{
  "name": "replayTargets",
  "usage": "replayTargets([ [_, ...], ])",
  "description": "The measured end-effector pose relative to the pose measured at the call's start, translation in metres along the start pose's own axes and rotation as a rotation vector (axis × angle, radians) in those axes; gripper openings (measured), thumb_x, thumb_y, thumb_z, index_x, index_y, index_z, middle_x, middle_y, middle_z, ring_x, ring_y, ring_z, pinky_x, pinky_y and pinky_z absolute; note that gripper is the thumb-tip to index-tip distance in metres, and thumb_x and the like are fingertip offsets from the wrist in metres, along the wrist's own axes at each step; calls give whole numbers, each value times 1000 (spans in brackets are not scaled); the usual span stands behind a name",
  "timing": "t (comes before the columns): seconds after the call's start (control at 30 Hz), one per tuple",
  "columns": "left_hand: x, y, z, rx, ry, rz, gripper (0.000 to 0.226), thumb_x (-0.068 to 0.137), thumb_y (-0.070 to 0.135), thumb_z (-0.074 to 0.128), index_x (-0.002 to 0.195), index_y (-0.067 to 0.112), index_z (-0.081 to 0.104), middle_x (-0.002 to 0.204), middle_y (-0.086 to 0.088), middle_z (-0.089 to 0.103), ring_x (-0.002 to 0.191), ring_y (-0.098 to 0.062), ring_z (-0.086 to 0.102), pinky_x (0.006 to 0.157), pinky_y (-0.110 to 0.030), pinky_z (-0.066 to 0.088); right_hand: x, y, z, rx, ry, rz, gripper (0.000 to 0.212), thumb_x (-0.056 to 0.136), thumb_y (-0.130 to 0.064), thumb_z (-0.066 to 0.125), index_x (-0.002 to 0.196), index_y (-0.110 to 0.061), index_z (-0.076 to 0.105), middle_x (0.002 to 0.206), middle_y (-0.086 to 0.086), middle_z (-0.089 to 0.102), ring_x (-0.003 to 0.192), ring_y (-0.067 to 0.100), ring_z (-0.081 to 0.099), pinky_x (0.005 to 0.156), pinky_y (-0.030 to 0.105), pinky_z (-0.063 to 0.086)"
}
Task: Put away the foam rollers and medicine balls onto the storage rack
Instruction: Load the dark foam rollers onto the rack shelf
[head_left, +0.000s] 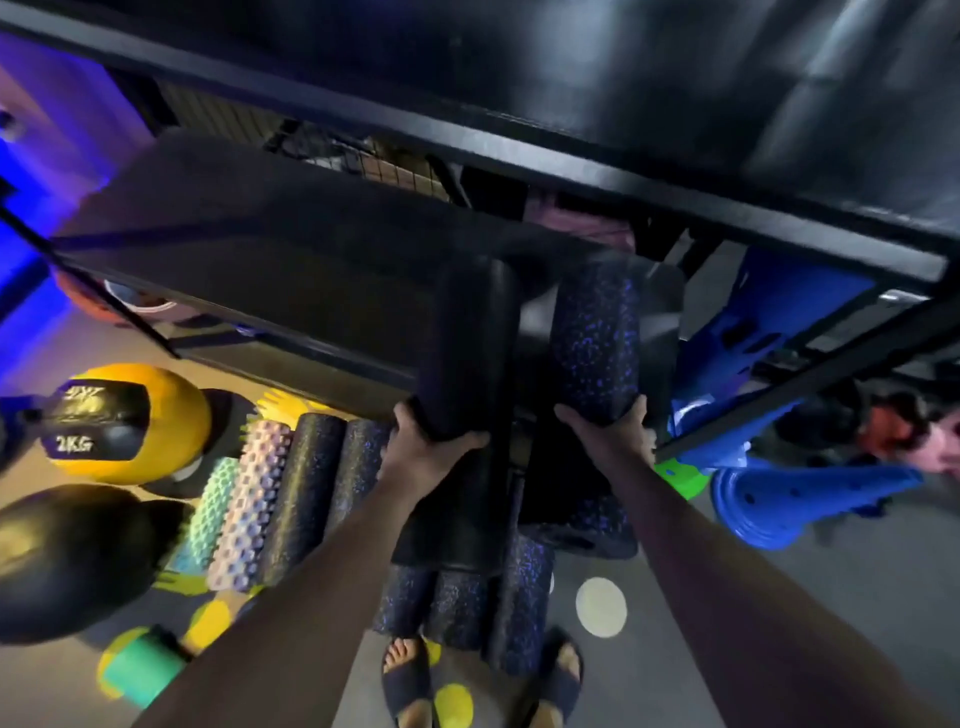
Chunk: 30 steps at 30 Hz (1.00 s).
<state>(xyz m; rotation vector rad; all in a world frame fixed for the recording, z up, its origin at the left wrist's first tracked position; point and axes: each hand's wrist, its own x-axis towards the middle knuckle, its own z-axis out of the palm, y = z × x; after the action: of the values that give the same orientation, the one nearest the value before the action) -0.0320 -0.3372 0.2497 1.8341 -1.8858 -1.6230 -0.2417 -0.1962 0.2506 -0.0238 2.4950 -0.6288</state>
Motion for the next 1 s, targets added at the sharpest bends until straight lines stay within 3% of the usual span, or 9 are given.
replayTargets([
  [0.27, 89, 33, 51, 46, 58, 78, 126, 36, 82, 80, 140, 47, 19, 141, 4, 53, 133, -29, 49, 108, -52, 44, 154, -34, 3, -153, 216, -36, 139, 56, -88, 69, 159, -32, -5, 152, 20, 35, 133, 46, 43, 109, 60, 33],
  [0.4, 123, 25, 86, 69, 79, 69, 126, 37, 83, 77, 142, 48, 17, 142, 3, 53, 133, -31, 49, 108, -54, 44, 218, -16, 24, -202, 190, -42, 134, 66, -87, 63, 159, -24, -10, 157, 23, 23, 136, 50, 35, 110, 61, 35],
  [0.53, 138, 28, 120, 102, 68, 67, 128, 36, 84, 75, 144, 45, 16, 143, -1, 52, 134, -33, 46, 109, -56, 42, 234, -11, 28, -206, 191, -80, 128, 73, -85, 57, 160, -21, -10, 156, 25, 22, 135, 51, 34, 108, 60, 32],
  [0.67, 131, 48, 145, 164, 47, 98, 133, 38, 85, 72, 148, 39, 15, 147, -6, 47, 137, -36, 43, 112, -59, 38, 235, 6, 13, -147, 169, -47, 124, 73, -88, 53, 159, -29, -13, 155, 25, 26, 138, 49, 33, 110, 59, 31],
  [0.83, 141, 83, 170, 226, 38, 133, 133, 49, 81, 78, 155, 33, 11, 150, -13, 43, 138, -41, 40, 113, -61, 36, 236, 11, 14, -108, 105, 6, 125, 74, -90, 51, 157, -31, -21, 160, 24, 15, 142, 51, 26, 111, 62, 28],
  [1.0, 163, 127, 205, 268, 59, 283, 126, 61, 78, 77, 158, 38, 8, 160, -12, 32, 144, -39, 36, 116, -59, 32, 242, 18, 13, -82, 103, -45, 118, 77, -88, 47, 158, -31, -18, 161, 25, 14, 141, 52, 26, 114, 59, 25],
])
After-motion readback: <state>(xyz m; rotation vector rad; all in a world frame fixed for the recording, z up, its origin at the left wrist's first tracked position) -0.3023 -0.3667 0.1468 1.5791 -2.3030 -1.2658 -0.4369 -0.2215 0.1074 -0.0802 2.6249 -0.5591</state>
